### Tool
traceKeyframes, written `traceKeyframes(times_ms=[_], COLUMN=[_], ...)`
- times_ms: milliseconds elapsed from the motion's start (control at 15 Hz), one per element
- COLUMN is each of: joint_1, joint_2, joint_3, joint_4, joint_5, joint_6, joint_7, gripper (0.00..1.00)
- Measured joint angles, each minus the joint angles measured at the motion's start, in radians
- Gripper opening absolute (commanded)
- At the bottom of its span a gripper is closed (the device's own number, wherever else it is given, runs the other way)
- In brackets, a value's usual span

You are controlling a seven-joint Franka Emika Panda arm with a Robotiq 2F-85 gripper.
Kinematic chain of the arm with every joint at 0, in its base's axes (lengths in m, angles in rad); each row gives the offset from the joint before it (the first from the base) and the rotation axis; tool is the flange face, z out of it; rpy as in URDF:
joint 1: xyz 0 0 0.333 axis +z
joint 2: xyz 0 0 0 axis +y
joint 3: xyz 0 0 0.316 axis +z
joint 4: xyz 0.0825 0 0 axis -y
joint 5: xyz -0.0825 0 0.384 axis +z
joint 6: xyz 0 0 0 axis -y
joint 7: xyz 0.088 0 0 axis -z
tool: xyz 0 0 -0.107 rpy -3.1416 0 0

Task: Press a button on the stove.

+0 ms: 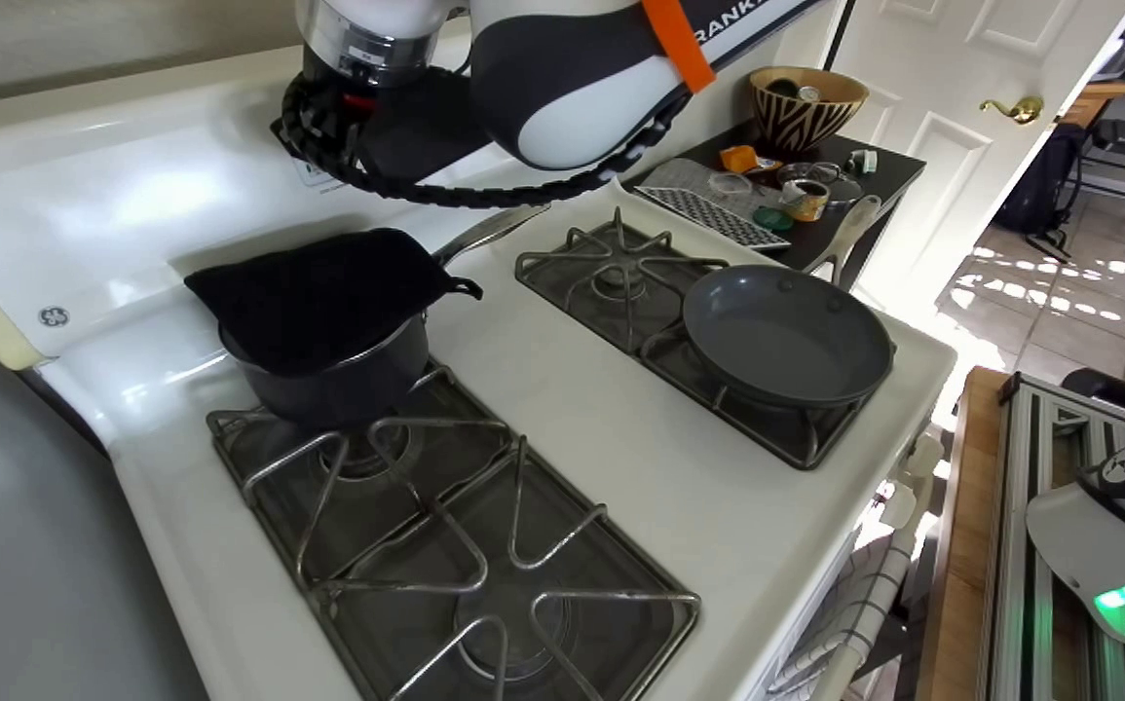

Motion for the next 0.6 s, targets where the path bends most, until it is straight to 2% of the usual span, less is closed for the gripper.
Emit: traceKeyframes(times_ms=[400, 467, 533, 600], joint_1=[0.0, 0.0, 0.0, 0.0], joint_2=[0.0, 0.0, 0.0, 0.0], joint_3=[-0.001, -0.001, -0.001, 0.0], joint_4=[0.0, 0.0, 0.0, 0.0], joint_5=[0.0, 0.0, 0.0, 0.001], joint_6=[0.0, 0.0, 0.0, 0.0], joint_7=[-0.001, -0.002, -0.003, -0.006], gripper=[0.0, 0.25, 0.25, 0.32])
